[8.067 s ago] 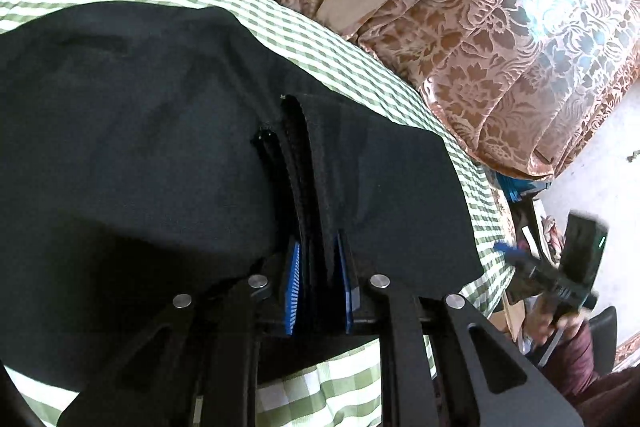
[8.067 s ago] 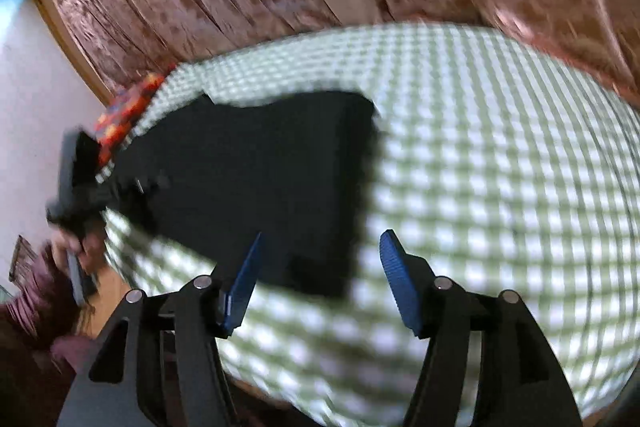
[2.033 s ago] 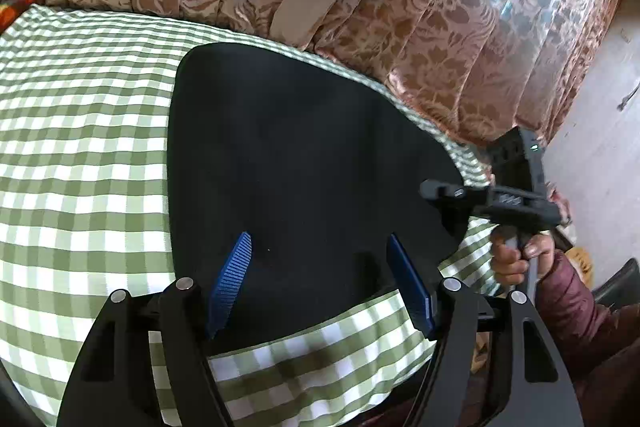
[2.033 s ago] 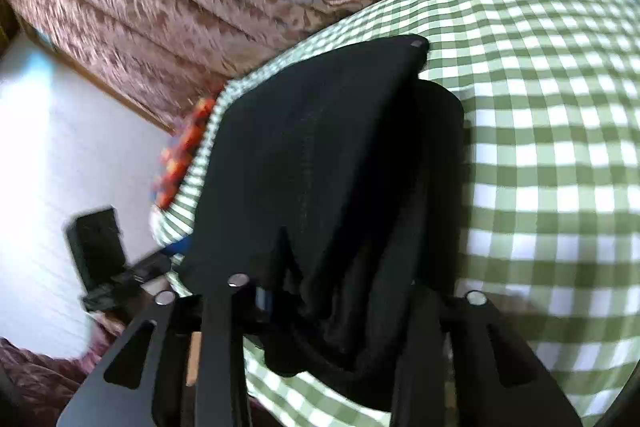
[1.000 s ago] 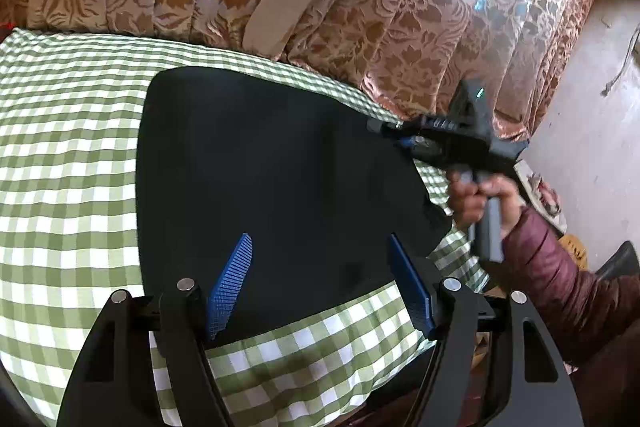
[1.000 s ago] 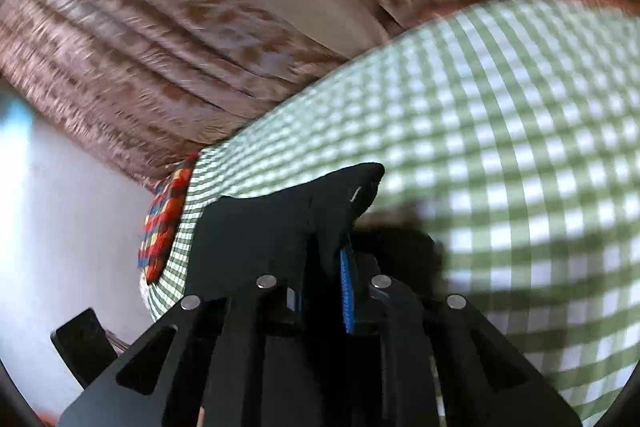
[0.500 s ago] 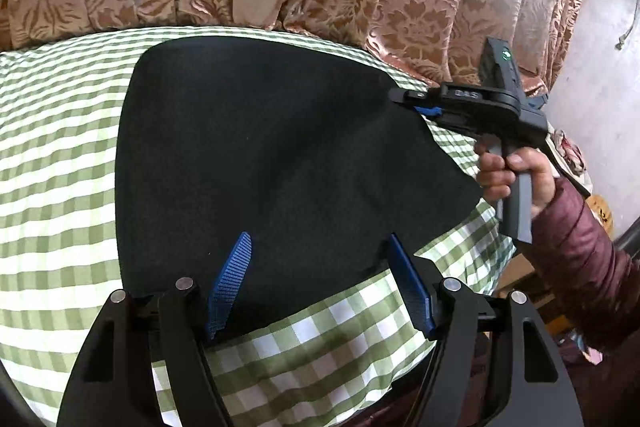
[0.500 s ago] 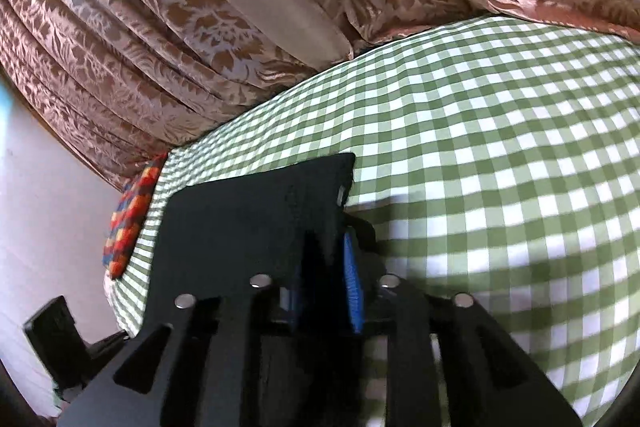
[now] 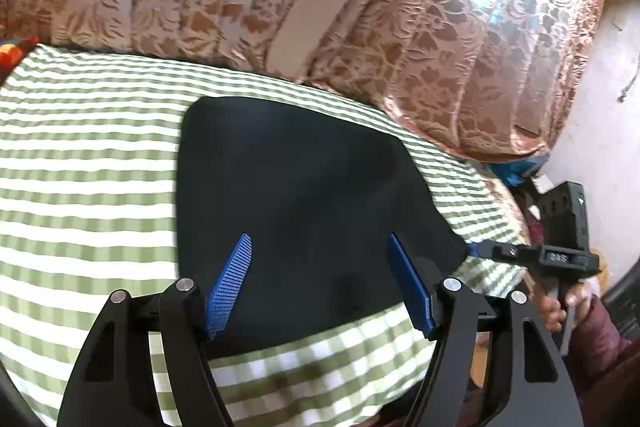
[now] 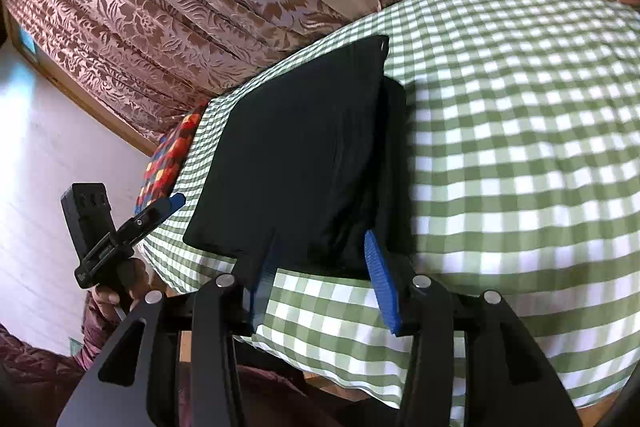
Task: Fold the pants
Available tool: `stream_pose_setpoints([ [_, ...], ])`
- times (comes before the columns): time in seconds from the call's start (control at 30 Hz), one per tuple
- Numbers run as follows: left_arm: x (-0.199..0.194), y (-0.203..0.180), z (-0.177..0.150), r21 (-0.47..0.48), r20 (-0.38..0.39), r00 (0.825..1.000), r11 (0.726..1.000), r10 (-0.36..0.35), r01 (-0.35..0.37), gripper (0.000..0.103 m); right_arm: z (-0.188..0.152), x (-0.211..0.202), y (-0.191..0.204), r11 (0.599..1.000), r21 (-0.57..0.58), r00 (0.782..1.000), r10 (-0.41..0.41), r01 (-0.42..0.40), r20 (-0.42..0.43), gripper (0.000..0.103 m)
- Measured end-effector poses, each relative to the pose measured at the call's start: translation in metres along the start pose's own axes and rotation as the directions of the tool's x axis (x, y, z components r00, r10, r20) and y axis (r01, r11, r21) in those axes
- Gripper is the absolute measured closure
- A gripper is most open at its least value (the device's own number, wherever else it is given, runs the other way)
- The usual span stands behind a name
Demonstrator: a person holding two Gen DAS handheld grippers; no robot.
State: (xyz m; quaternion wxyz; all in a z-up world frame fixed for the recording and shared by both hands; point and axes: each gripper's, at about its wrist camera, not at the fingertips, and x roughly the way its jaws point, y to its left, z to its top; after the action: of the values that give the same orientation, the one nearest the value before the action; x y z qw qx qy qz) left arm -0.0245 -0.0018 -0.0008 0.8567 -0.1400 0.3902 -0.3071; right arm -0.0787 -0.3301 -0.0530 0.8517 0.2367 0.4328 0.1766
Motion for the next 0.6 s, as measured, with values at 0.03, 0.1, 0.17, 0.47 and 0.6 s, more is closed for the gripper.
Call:
stream_pose_setpoints([
  [0.03,0.001,0.002,0.0,0.002,-0.003,1.0,1.0,0.018,-0.018,0.034,0.002,0.005,0.002,0.999,-0.013,0.999,-0.047,0.047,-0.003,0.088],
  [0.1,0.0,0.004,-0.002,0.002,0.0,0.999,0.999,0.033,-0.033,0.034,0.002,0.009,0.006,0.994,-0.046,0.995,-0.096,0.095,-0.003,0.092],
  [0.17,0.0,0.002,-0.007,0.029,-0.009,0.999,0.998,0.054,-0.053,0.034,-0.004,0.01,0.012,0.974,-0.128,0.981,-0.192,0.188,-0.012,0.094],
  [0.47,0.016,-0.002,-0.029,0.085,-0.076,0.986,0.986,0.147,-0.141,0.034,-0.016,0.024,-0.01,0.973,-0.109,0.978,-0.209,0.206,-0.023,0.094],
  [0.6,0.006,-0.004,-0.018,0.068,-0.035,0.98,0.979,0.195,-0.192,0.034,-0.01,0.005,-0.004,0.975,-0.102,0.98,-0.197,0.196,0.0,0.081],
])
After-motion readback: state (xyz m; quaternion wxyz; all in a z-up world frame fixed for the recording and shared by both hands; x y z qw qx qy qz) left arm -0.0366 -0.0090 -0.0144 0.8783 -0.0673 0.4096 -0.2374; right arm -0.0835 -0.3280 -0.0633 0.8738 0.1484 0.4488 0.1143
